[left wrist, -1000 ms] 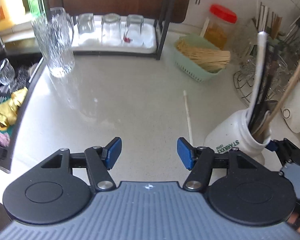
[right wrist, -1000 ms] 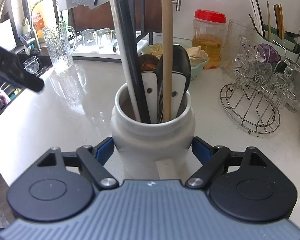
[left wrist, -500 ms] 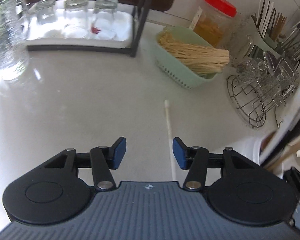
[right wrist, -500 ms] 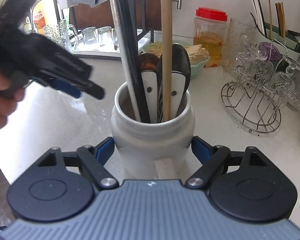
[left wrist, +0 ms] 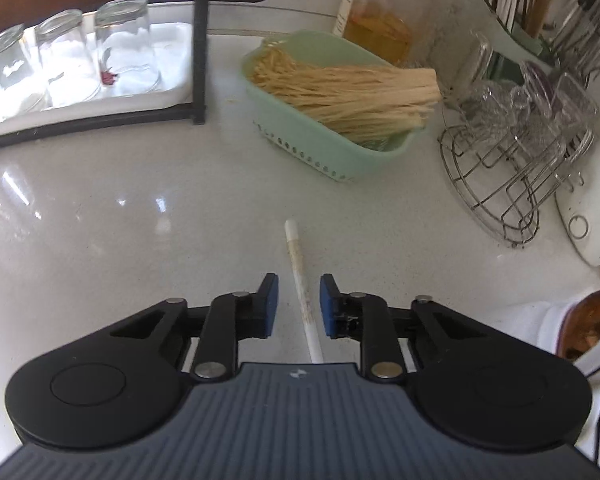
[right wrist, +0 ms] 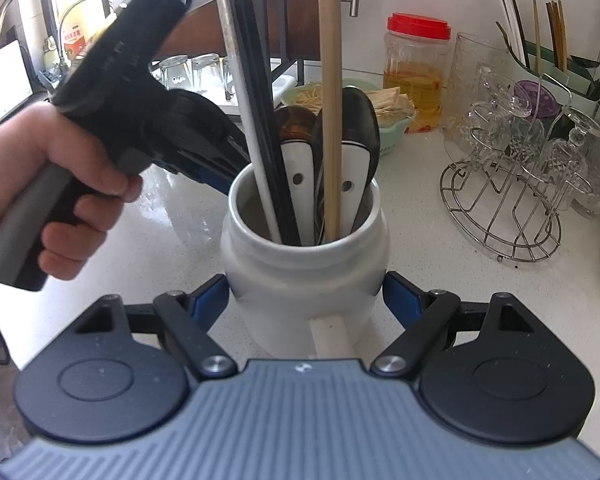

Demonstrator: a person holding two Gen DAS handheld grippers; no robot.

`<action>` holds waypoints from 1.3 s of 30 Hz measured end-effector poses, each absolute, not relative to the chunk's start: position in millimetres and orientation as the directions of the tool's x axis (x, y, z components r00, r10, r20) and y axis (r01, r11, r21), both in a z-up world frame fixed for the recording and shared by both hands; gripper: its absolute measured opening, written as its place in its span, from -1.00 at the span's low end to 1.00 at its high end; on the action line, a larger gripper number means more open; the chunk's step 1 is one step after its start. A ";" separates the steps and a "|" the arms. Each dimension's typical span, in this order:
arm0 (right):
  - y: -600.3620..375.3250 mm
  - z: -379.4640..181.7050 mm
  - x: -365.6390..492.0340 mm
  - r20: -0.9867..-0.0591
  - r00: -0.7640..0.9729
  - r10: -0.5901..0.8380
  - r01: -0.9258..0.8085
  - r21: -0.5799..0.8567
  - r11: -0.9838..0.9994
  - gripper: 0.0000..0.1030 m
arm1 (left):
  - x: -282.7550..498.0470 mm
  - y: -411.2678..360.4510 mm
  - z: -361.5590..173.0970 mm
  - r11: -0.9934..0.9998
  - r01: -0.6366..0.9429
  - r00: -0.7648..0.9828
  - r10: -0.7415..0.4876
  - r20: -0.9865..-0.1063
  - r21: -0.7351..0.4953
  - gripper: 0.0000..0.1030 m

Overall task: Organize utensils
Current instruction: 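Lower the left tool onto the thin white stick and close on it, then lift the thin white stick with the left tool and carry it over the mug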

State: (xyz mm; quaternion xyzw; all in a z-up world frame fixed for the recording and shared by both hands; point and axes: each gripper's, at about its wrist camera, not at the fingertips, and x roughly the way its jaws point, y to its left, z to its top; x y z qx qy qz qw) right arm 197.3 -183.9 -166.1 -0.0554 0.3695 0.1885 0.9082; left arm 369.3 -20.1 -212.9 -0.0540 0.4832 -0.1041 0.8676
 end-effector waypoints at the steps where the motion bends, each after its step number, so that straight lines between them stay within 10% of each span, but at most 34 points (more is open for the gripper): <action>1: -183.8 -166.1 197.0 -0.692 0.656 0.300 -0.381 0.039 0.924 0.66 | 370.0 -22.1 -213.6 0.975 0.132 0.512 -0.222 -0.829 -0.179 -0.54; 39: -185.1 -165.7 192.3 -0.687 0.660 0.303 -0.387 0.034 0.921 0.64 | 308.2 -10.2 -214.9 0.990 0.110 0.445 -0.128 -0.886 -0.088 -0.83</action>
